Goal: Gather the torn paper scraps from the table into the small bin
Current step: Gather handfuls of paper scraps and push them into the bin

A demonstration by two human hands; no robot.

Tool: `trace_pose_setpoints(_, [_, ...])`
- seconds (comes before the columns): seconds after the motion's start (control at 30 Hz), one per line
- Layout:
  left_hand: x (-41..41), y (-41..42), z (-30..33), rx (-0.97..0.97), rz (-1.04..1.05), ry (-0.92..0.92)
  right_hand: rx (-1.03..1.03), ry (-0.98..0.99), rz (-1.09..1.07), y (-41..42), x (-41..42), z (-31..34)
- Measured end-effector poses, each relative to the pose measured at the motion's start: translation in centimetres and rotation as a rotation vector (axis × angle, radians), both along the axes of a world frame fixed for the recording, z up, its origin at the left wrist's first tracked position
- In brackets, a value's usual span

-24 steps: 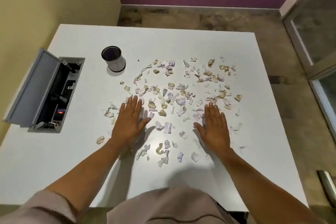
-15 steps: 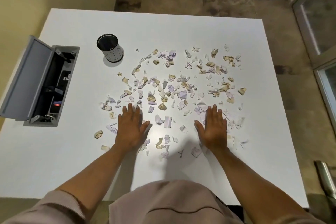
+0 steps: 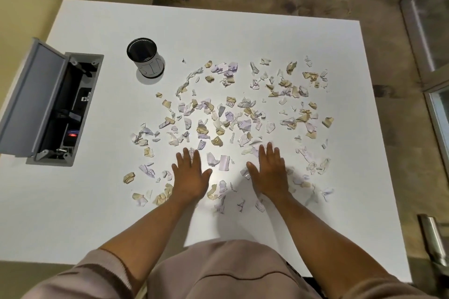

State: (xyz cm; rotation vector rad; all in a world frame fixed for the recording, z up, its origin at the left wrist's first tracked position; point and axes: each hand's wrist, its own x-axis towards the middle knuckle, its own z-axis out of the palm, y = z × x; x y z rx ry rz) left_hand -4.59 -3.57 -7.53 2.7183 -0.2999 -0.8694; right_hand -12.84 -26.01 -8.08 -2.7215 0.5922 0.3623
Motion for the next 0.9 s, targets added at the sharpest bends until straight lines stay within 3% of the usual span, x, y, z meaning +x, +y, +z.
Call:
trace_pose_setpoints(0.13, [-0.5,-0.7,0.3,-0.099,-0.082,0.016,0.036,0.001,0.085,0.9,0.0,0.1])
trace_pose_setpoints(0.23, [-0.5,-0.4,1.2,-0.129,-0.118,-0.125,0.009,-0.073,0.044,0.3,-0.3,0.6])
trace_pose_setpoints(0.37, [-0.4,-0.4,2.4,-0.090,0.124,-0.142,-0.073,0.046,-0.166,-0.8,-0.7,1.3])
trace_pose_setpoints(0.5, [-0.3,-1.3,2.2,-0.120,0.200,-0.058,0.026,0.088,-0.202,-0.2,-0.2,1.2])
trace_pose_setpoints(0.83, [0.3,-5.1,1.4,-0.092,0.084,-0.031,0.040,-0.100,0.010,3.6,2.6,1.5])
trace_pose_setpoints(0.9, [0.3,-5.4,1.3,-0.091,0.046,-0.052,0.069,-0.036,0.011,4.1,2.7,1.4])
